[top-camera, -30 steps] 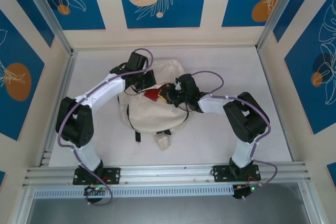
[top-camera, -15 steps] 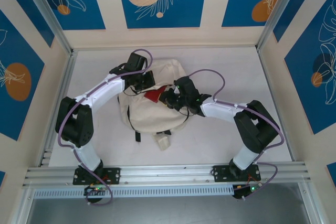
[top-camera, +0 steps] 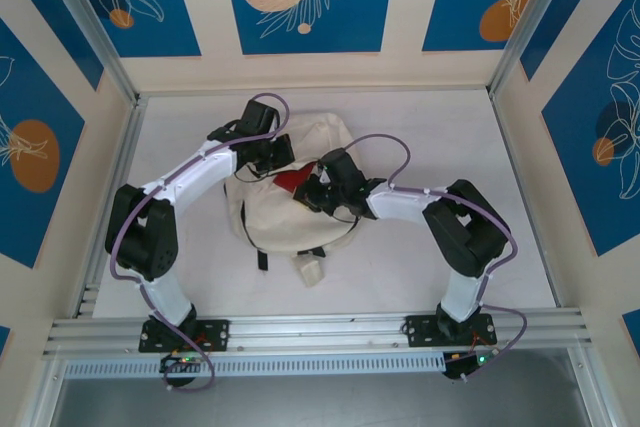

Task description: Pack books, pencil case, and school supplies into a backpack

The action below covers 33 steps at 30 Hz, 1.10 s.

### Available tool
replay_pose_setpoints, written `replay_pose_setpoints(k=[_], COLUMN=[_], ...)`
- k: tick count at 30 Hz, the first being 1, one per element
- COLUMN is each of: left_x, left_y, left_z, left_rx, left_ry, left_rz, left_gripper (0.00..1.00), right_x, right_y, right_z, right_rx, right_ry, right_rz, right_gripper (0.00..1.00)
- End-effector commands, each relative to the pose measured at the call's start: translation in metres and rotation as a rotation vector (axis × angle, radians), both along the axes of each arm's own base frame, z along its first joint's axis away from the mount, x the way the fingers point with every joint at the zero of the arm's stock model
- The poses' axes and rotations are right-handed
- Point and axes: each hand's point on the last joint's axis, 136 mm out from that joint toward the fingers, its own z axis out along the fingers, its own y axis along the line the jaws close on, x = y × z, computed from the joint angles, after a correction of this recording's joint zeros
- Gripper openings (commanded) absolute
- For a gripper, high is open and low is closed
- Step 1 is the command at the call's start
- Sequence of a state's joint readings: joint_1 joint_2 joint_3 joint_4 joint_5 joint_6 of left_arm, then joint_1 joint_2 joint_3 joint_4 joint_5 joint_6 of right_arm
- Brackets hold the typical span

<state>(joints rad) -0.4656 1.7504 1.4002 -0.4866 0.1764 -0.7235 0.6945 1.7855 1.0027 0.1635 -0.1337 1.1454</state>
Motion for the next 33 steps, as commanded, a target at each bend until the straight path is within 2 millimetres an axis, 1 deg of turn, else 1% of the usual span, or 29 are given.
replay_pose_setpoints(k=[1, 10, 13, 15, 17, 19, 22, 25, 27, 30, 32, 33], left_x=[-0.009, -0.008, -0.006, -0.006, -0.005, -0.004, -0.001, 0.000, 0.001, 0.000, 0.000, 0.000], left_y=[0.003, 0.004, 0.004, 0.005, 0.007, 0.010, 0.013, 0.013, 0.013, 0.014, 0.014, 0.013], left_z=[0.011, 0.012, 0.012, 0.011, 0.009, 0.011, 0.013, 0.014, 0.016, 0.017, 0.018, 0.019], left_rx=[-0.005, -0.008, -0.012, -0.008, -0.005, -0.005, -0.009, -0.017, -0.023, -0.023, -0.028, -0.034], left_ry=[0.001, -0.001, 0.004, 0.008, 0.011, 0.008, 0.001, 0.002, 0.000, -0.002, -0.003, -0.004], left_rz=[-0.032, -0.028, -0.027, -0.024, -0.018, -0.013, -0.005, -0.009, -0.010, -0.013, -0.013, -0.016], left_gripper=[0.00, 0.00, 0.00, 0.00, 0.00, 0.00, 0.01, 0.00, 0.00, 0.00, 0.00, 0.00], right_x=[0.037, 0.077, 0.088, 0.089, 0.085, 0.078, 0.068, 0.061, 0.053, 0.043, 0.040, 0.039], right_y=[-0.012, -0.021, -0.017, -0.011, -0.004, 0.002, 0.002, -0.002, -0.011, -0.024, -0.029, -0.031], right_z=[0.013, 0.026, 0.036, 0.045, 0.054, 0.058, 0.054, 0.046, 0.040, 0.039, 0.038, 0.036], right_rx=[-0.025, -0.021, 0.000, 0.033, 0.068, 0.103, 0.129, 0.140, 0.132, 0.118, 0.111, 0.104], right_ry=[-0.116, -0.228, -0.282, -0.320, -0.346, -0.358, -0.356, -0.313, -0.290, -0.276, -0.264, -0.250], right_rz=[-0.075, -0.180, -0.193, -0.168, -0.128, -0.082, -0.061, -0.052, -0.059, -0.076, -0.088, -0.094], right_gripper=[0.14, 0.12, 0.11, 0.11, 0.12, 0.13, 0.16, 0.17, 0.19, 0.32, 0.36, 0.37])
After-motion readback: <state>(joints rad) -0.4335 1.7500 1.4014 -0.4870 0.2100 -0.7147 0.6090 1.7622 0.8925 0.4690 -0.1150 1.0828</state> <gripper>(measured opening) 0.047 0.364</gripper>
